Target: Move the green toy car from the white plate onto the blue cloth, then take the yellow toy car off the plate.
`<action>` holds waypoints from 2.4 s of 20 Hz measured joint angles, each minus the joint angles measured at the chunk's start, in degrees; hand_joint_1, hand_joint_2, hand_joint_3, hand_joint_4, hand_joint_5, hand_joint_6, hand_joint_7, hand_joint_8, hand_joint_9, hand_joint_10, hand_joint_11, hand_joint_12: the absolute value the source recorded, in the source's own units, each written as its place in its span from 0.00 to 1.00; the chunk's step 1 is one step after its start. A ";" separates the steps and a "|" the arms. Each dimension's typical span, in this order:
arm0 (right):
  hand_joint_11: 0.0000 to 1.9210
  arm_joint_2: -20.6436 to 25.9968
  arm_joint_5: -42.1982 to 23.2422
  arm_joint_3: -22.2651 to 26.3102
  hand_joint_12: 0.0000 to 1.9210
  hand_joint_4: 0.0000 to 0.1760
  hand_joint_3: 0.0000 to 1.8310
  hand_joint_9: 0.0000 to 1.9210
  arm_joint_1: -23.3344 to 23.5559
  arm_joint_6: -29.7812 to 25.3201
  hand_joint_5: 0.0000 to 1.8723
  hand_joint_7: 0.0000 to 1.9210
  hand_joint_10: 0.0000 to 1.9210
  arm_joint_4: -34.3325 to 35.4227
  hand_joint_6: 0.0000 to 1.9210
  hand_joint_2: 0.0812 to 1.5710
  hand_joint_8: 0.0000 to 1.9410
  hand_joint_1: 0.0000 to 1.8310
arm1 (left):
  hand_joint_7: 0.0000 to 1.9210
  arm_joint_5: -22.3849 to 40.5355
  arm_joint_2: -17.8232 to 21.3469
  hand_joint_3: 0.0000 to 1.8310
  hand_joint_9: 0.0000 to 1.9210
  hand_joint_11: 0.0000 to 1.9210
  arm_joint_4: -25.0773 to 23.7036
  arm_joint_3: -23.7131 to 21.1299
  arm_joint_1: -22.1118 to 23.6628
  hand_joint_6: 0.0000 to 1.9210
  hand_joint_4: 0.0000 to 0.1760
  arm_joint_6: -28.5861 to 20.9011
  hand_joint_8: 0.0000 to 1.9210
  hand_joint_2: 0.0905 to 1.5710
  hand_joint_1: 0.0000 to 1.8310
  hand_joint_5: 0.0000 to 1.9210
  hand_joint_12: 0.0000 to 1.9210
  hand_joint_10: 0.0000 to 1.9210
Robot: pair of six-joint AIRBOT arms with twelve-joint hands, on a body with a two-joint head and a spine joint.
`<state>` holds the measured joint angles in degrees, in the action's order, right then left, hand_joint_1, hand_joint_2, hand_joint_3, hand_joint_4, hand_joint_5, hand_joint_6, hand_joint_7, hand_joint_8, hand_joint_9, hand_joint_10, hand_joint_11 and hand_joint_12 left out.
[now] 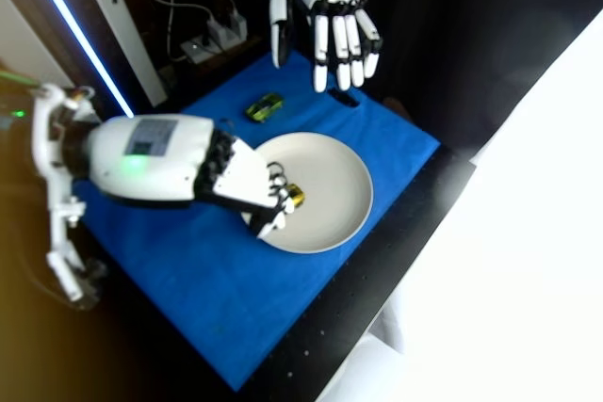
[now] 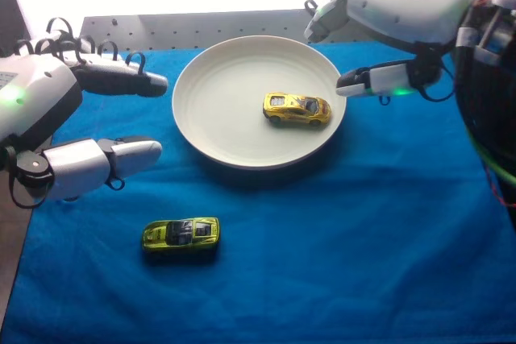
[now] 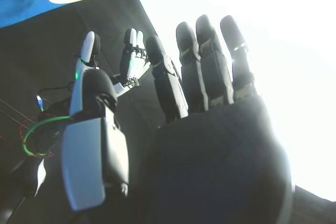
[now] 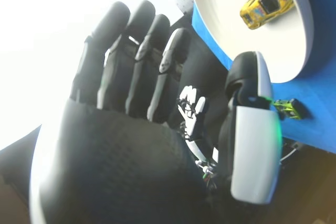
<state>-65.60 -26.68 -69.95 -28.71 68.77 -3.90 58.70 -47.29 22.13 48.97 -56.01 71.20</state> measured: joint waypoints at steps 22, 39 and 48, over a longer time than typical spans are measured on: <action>0.20 -8.35 6.19 -6.88 0.84 0.00 0.00 0.32 0.61 0.02 0.42 0.46 0.47 0.09 0.00 0.63 0.03 0.50 | 0.31 0.87 -0.44 0.00 0.25 0.00 0.63 -0.17 -0.37 0.01 0.71 0.00 0.00 0.71 0.39 0.41 0.54 0.00; 0.14 -10.73 9.44 -9.14 0.75 0.00 0.00 0.31 0.61 0.00 0.39 0.42 0.27 0.09 0.00 0.63 0.00 0.49 | 0.32 1.44 -0.44 0.00 0.26 0.00 0.90 -0.31 -0.68 0.00 0.88 -0.09 0.00 0.72 0.38 0.40 0.55 0.00; 0.21 -11.69 9.81 -9.49 0.84 0.00 0.00 0.31 0.61 0.02 0.42 0.47 0.47 0.11 0.00 0.61 0.02 0.50 | 0.31 1.60 -0.48 0.00 0.25 0.00 1.27 -0.31 -0.72 0.00 0.90 -0.09 0.00 0.72 0.39 0.40 0.54 0.00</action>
<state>-77.30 -16.86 -79.44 -28.10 68.79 -3.79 60.29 -47.77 23.40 48.66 -56.73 71.11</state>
